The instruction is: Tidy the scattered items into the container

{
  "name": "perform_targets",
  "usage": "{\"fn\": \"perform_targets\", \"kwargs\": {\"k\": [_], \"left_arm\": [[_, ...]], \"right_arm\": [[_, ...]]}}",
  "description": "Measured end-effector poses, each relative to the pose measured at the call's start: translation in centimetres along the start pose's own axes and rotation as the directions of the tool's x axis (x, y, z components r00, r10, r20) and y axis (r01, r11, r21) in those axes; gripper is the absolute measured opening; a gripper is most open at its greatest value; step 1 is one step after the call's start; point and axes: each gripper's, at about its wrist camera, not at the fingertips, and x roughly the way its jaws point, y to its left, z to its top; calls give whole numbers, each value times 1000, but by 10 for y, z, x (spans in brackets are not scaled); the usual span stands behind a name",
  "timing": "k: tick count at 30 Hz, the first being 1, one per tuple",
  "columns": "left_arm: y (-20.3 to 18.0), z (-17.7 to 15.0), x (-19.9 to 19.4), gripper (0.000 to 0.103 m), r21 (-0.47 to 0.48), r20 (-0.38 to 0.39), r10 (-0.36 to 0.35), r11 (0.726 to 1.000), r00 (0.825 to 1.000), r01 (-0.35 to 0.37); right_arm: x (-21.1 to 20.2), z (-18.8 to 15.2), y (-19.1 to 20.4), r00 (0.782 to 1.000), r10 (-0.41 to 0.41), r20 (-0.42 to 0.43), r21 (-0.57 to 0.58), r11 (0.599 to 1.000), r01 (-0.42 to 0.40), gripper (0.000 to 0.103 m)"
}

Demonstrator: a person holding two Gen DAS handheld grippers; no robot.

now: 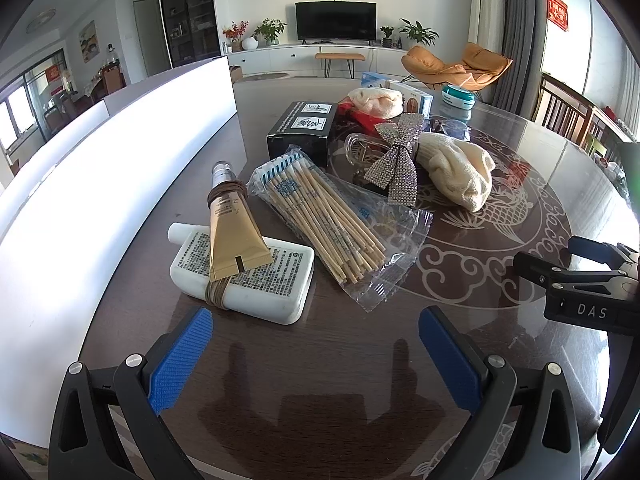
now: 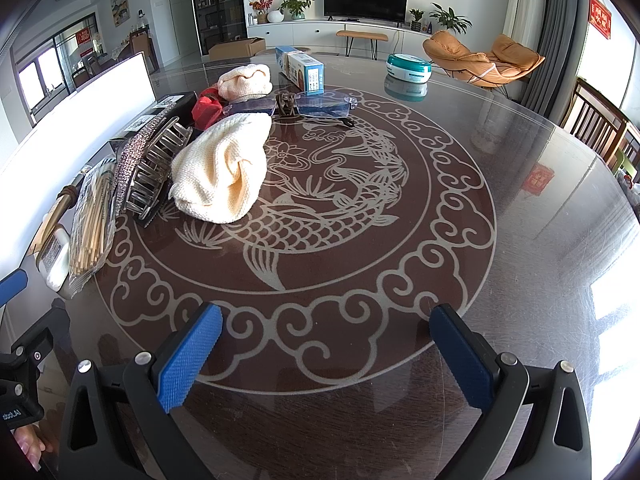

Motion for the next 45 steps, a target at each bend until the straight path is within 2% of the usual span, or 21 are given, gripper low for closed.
{"fn": "perform_targets", "kwargs": {"k": [45], "left_arm": [[0,1,3,103,0,-10,-3,1000,1000,3]], "right_arm": [[0,0,0,1000,0,0,0,1000,0,103]]}}
